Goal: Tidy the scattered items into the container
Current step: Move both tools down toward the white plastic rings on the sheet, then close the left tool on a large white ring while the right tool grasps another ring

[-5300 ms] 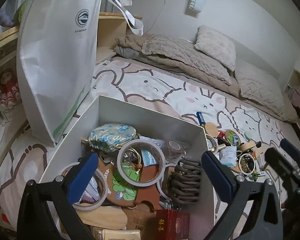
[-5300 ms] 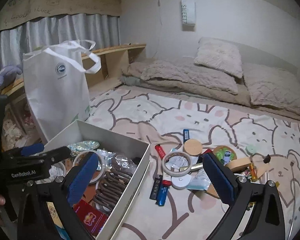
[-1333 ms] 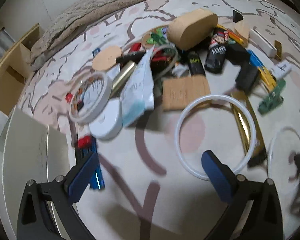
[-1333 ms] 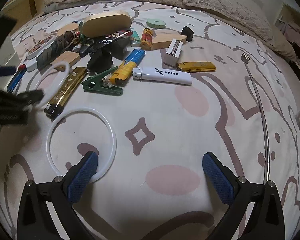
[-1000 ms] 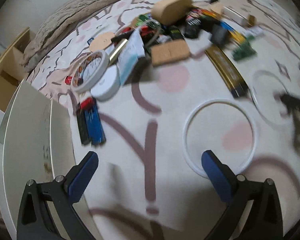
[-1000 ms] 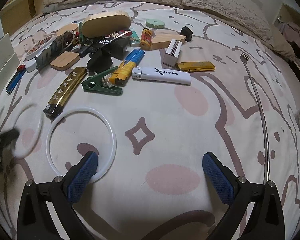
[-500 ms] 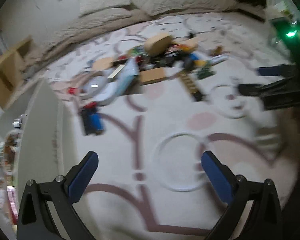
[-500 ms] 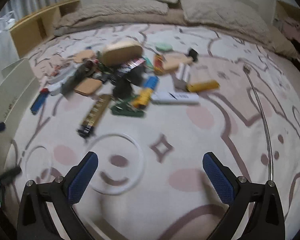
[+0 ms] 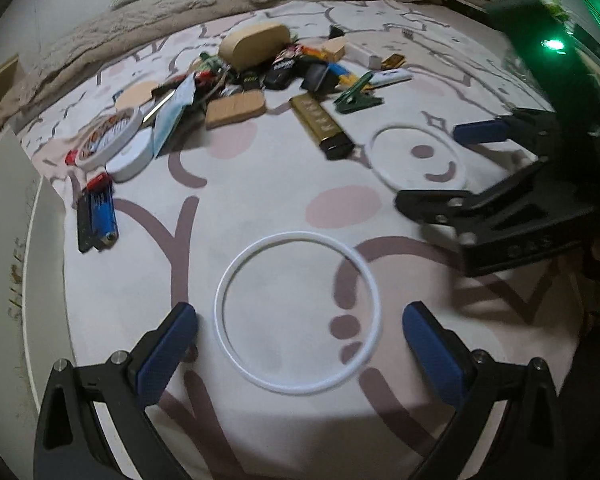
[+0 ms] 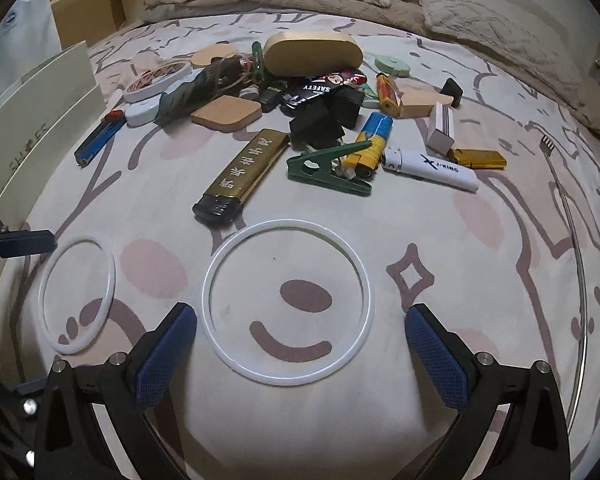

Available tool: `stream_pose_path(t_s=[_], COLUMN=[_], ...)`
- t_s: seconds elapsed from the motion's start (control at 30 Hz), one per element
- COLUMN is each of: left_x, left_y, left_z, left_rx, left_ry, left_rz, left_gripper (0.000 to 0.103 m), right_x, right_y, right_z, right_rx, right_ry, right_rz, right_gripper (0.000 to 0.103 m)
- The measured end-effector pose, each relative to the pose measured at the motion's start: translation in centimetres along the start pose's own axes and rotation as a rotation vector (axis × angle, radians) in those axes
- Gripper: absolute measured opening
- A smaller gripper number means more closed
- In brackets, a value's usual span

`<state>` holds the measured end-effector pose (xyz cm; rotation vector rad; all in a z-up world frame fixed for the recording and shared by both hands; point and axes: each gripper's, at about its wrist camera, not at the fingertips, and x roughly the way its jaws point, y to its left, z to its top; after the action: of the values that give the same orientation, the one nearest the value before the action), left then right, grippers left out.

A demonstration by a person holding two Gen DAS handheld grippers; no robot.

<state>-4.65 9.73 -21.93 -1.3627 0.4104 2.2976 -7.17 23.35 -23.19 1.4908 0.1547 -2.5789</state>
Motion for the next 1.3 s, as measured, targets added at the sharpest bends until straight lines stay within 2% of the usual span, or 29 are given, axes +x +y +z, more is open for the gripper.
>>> stream_pose_path(t_s=[0.13, 0.23, 0.43, 0.57, 0.63, 0.67, 1.07, 1.3], left_x=[0.6, 0.7, 0.7, 0.6, 0.4, 0.2, -1.0, -3.1], left_y=[0.5, 0.2, 0.4, 0.4, 0.3, 0.4, 1.2, 1.6], left_z=[0.0, 0.0, 0.2, 0.2, 0.2, 0.3, 0.1, 1.1], left_rx=[-0.018, -0.019, -0.043, -0.036, -0.036, -0.038, -0.106, -0.121], left_ry=[-0.016, -0.038, -0.054, -0.05, -0.048, -0.051, -0.075, -0.153], left_rz=[-0.019, 0.005, -0.003, 0.003, 0.001, -0.002, -0.018, 0.005], left_gripper=[0.103, 0.103, 0.103, 0.101, 0.093, 0.084, 0.084, 0.084], right_x=[0.1, 0.4, 0.5, -0.2, -0.3, -0.3, -0.7, -2.1], right_y=[0.2, 0.4, 0.5, 1.1, 1.3, 1.3, 1.0, 0.1], right_z=[-0.3, 0.0, 0.8, 0.7, 0.6, 0.6, 0.8, 1.2], right_rx=[0.029, 0.037, 0.052, 0.021, 0.018, 0.023, 0.062, 0.119], right_ry=[-0.034, -0.021, 0.014, 0.001, -0.006, -0.011, -0.037, -0.086], right_rz=[-0.023, -0.044, -0.062, -0.034, -0.043, -0.041, -0.035, -0.042], right_gripper=[0.103, 0.103, 0.103, 0.084, 0.084, 0.084, 0.084, 0.084])
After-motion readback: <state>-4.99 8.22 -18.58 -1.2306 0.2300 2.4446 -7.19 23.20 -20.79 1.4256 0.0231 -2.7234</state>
